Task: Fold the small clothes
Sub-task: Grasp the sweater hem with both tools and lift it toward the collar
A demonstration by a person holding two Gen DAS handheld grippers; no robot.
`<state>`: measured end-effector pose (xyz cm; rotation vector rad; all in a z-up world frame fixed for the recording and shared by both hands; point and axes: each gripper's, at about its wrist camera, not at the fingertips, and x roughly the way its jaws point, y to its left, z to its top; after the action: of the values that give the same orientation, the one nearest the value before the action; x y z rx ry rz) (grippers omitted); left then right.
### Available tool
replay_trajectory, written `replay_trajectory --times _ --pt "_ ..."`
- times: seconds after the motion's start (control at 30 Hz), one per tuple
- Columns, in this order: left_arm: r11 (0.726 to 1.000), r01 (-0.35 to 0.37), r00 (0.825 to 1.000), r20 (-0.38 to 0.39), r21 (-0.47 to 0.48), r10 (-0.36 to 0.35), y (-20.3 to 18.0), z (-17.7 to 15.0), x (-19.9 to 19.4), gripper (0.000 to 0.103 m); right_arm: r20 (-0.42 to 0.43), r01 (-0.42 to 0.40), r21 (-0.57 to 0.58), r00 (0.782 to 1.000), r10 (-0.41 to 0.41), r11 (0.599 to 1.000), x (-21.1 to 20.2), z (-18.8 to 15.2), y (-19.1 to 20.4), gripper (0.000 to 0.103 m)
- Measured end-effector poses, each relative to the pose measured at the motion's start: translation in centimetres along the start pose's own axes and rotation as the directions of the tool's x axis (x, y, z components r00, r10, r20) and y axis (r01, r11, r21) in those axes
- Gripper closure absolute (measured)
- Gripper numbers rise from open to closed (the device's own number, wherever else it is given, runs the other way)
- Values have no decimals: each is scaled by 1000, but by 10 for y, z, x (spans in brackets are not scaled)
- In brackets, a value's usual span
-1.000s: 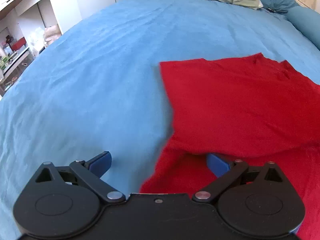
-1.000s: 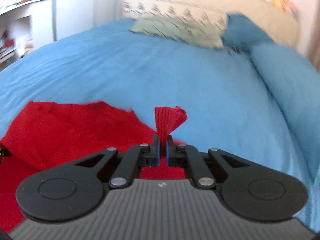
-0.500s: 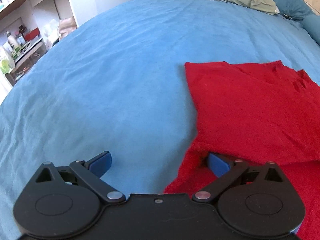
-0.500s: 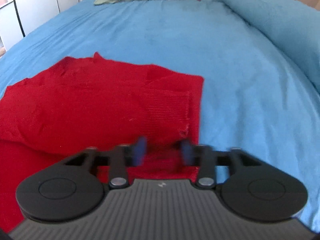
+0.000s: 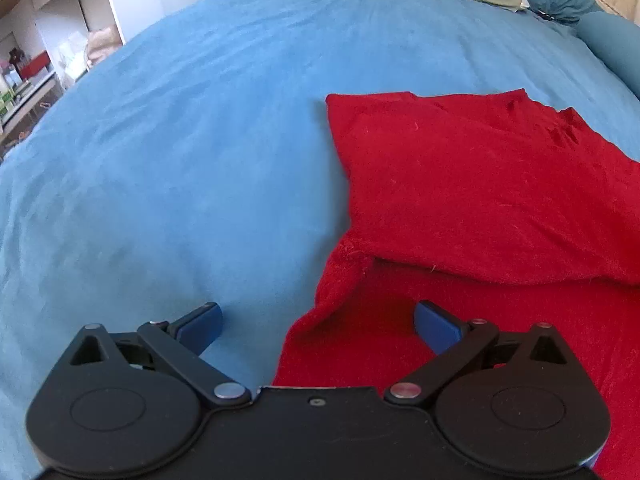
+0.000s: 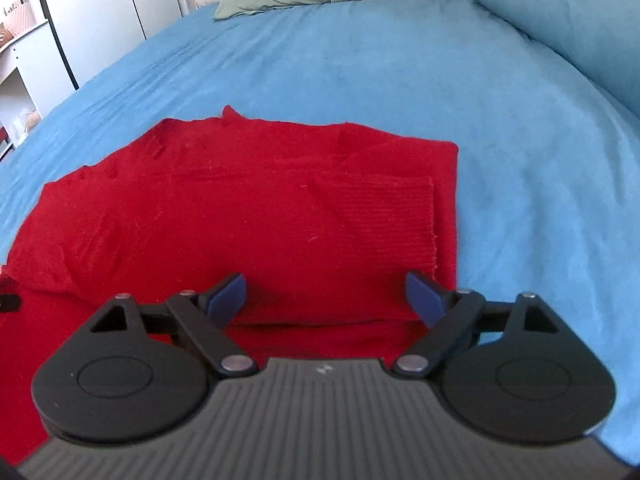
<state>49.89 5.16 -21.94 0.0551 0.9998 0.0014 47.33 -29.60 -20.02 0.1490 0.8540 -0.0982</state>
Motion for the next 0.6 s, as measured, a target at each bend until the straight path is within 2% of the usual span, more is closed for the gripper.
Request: replay_trajectory --times 0.07,0.17,0.23,0.43,0.6 --pt "1000 5 1000 -8 17 -4 0 2 -1 0 -2 3 -23 1000 -3 1000 -7 4 3 0" --pt "999 12 998 -58 48 -9 1 11 -4 0 41 -24 -12 999 24 1000 -33 9 0 0" --pt "998 23 999 -44 66 -20 3 14 -17 0 69 -40 -1 997 40 999 -58 10 -2 0" --pt "986 103 994 32 135 -108 11 1 -100 0 121 -68 12 990 66 998 -156 1 -13 0" --pt "974 173 984 5 144 -176 30 -43 -162 0 48 -46 18 998 46 999 -223 -43 -15 0"
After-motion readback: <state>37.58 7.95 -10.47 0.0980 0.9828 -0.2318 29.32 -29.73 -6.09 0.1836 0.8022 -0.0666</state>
